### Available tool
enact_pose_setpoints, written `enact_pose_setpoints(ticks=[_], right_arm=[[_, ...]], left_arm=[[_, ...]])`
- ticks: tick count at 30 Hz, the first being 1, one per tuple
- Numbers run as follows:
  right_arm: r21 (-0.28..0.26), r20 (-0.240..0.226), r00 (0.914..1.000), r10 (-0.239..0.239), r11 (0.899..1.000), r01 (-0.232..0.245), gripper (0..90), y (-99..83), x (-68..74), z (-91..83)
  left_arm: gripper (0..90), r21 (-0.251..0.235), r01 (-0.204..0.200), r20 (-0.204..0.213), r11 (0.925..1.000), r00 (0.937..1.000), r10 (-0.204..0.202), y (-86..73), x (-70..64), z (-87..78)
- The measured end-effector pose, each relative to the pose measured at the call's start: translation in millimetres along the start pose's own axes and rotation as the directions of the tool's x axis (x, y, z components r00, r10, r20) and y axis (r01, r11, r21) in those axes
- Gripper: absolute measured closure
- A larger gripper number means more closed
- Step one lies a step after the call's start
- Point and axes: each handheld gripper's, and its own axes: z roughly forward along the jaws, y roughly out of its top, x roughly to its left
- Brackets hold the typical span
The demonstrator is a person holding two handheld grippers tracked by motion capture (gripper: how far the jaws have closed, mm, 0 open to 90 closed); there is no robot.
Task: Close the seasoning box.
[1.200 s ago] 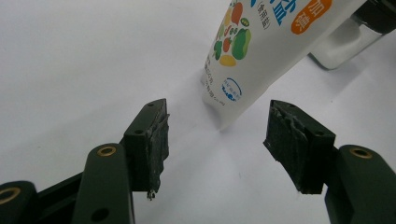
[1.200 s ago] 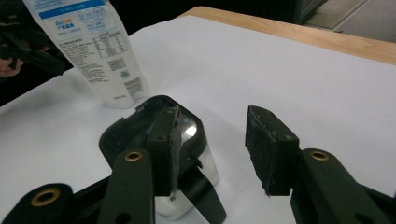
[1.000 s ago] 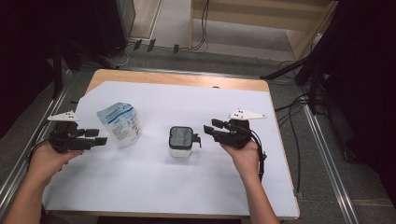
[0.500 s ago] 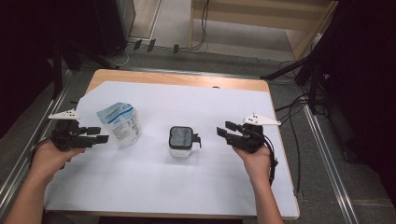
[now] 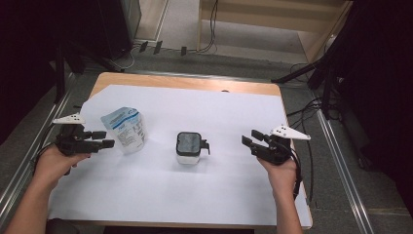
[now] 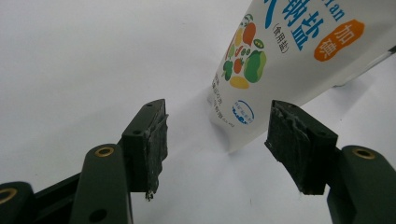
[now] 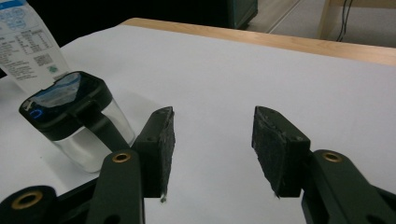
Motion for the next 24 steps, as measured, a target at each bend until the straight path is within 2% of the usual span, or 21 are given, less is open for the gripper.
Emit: enact_pose_setpoints(ticks=[4,9,24], right_arm=[[0.01,0.022,0.9994,0.026,1.0,-0.026,49.0,-6.4,-9.1,-0.6],[0.023,0.04,0.998,0.049,0.998,-0.05,48.7,-11.5,-16.6,0.3],[0.039,0.033,0.9989,0.034,0.999,-0.035,47.7,-12.5,-12.4,7.5]], left_arm=[[38.5,-0.005,0.002,0.013,1.0,0.9999,-0.002,1.8,-1.7,0.8],[38.5,-0.001,0.003,0.009,1.0,1.0,-0.003,2.0,-0.3,0.5],[38.3,-0.002,-0.005,0.001,1.0,1.0,0.005,2.1,-2.3,2.0]])
